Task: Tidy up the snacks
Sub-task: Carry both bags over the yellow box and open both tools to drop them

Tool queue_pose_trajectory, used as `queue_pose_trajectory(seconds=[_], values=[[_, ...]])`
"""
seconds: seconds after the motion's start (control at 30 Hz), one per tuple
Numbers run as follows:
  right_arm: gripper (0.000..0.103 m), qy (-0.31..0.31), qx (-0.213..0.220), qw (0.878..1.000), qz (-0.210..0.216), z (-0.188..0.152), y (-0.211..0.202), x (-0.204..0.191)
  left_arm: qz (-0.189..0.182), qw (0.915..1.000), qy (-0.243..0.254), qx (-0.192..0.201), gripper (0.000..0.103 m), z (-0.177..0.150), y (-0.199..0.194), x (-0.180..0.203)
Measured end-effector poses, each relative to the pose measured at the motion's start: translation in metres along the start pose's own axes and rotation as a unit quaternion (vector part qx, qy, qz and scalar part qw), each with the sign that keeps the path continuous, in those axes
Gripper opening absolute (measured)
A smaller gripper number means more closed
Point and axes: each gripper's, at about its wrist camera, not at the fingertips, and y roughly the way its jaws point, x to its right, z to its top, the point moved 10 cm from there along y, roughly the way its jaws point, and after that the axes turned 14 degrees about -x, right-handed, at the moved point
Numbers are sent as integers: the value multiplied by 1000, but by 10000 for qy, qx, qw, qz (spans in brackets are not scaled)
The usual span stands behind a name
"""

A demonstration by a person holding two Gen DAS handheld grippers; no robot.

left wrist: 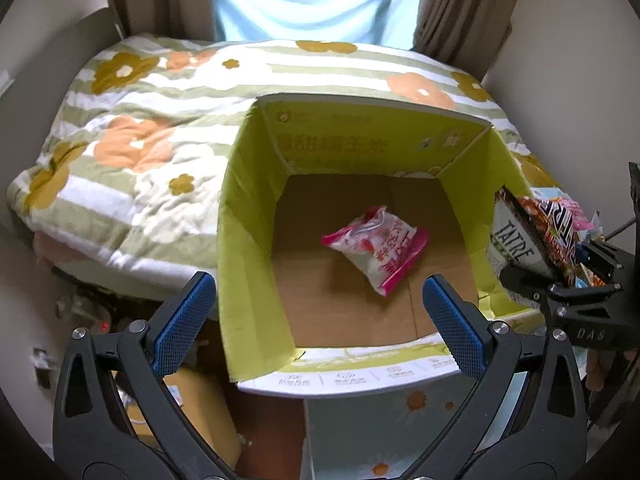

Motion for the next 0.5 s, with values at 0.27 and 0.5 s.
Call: queue_pose_trajectory(seconds=[0.27, 0.5], values=[[103, -147, -102, 9998, 38, -12, 11, -4, 54, 9999, -83, 16, 103, -14, -3, 2], [103, -89, 20, 9999, 136, -20, -4, -3, 88, 9999, -105, 55, 103, -27, -12, 6]])
